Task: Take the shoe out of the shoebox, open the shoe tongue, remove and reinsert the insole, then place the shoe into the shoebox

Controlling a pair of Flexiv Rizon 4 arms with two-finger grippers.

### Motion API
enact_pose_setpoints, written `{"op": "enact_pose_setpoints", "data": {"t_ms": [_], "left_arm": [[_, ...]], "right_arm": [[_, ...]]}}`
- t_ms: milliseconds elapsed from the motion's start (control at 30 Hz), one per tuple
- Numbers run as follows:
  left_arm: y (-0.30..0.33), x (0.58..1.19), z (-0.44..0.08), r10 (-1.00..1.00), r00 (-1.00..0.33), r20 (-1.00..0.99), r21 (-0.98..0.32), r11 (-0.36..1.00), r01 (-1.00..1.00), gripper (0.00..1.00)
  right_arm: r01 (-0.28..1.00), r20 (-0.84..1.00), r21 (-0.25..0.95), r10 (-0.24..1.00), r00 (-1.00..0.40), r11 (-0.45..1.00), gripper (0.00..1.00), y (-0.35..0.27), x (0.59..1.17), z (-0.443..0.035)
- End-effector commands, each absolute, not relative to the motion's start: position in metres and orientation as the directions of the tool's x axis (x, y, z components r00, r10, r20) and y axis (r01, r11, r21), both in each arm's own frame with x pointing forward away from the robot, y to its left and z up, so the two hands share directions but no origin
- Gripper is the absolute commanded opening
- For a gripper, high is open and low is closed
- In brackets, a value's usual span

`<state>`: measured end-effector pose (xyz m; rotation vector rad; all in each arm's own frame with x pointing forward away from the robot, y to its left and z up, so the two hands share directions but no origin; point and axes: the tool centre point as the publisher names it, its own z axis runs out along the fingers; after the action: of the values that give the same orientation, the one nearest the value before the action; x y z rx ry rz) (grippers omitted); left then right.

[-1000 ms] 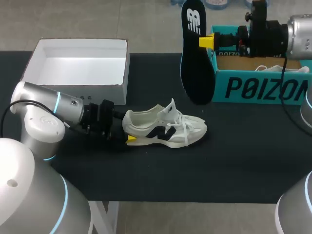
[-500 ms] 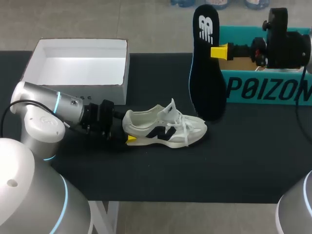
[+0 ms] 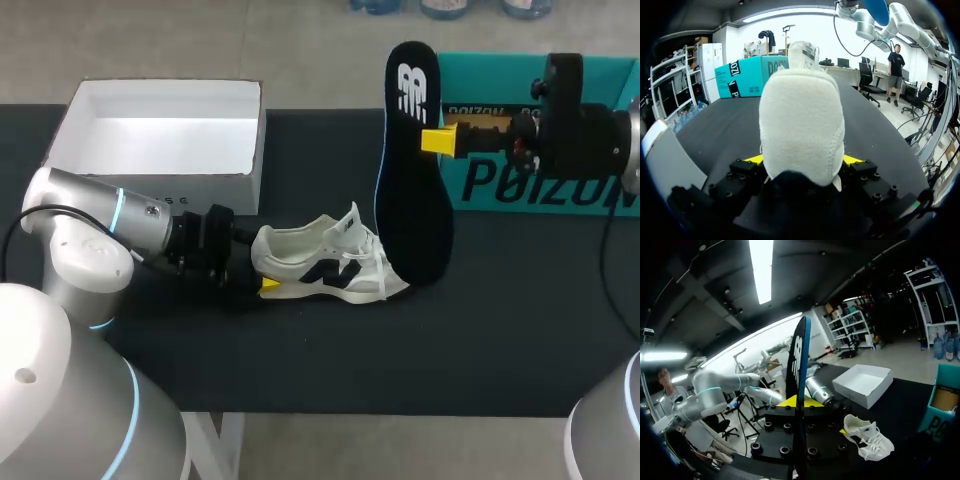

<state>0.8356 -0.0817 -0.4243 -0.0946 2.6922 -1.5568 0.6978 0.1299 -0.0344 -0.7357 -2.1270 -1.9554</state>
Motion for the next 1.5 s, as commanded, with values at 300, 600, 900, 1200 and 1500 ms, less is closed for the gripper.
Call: {"op": "enact_pose_setpoints", "data": {"t_ms": [300, 600, 900, 1200, 1500], "left_arm": [[-0.082, 0.835, -0.425, -0.068, -0.998, 0.003, -0.867, 0.497, -0.037, 0.00], [-0.082, 0.835, -0.425, -0.068, -0.998, 0.003, -0.867, 0.497, -0.037, 0.00], [-0.082, 0.835, -0.425, -0.068, -0.998, 0.003, -0.867, 0.497, -0.037, 0.00], [-0.081, 0.836, -0.425, -0.069, -0.998, 0.004, -0.859, 0.511, -0.039, 1.00], [-0.073, 0.842, -0.412, -0.072, -0.997, 0.001, -0.800, 0.599, -0.044, 1.00]], "right_arm": [[0.438, 0.417, 0.898, 0.240, -0.876, 0.040, 0.00, 0.131, 0.695, -0.032], [0.438, 0.417, 0.898, 0.240, -0.876, 0.040, 0.00, 0.131, 0.695, -0.032], [0.438, 0.417, 0.898, 0.240, -0.876, 0.040, 0.00, 0.131, 0.695, -0.032], [0.438, 0.417, 0.898, 0.240, -0.876, 0.040, 0.00, 0.131, 0.695, -0.032], [0.438, 0.417, 0.898, 0.240, -0.876, 0.040, 0.00, 0.131, 0.695, -0.032]]}}
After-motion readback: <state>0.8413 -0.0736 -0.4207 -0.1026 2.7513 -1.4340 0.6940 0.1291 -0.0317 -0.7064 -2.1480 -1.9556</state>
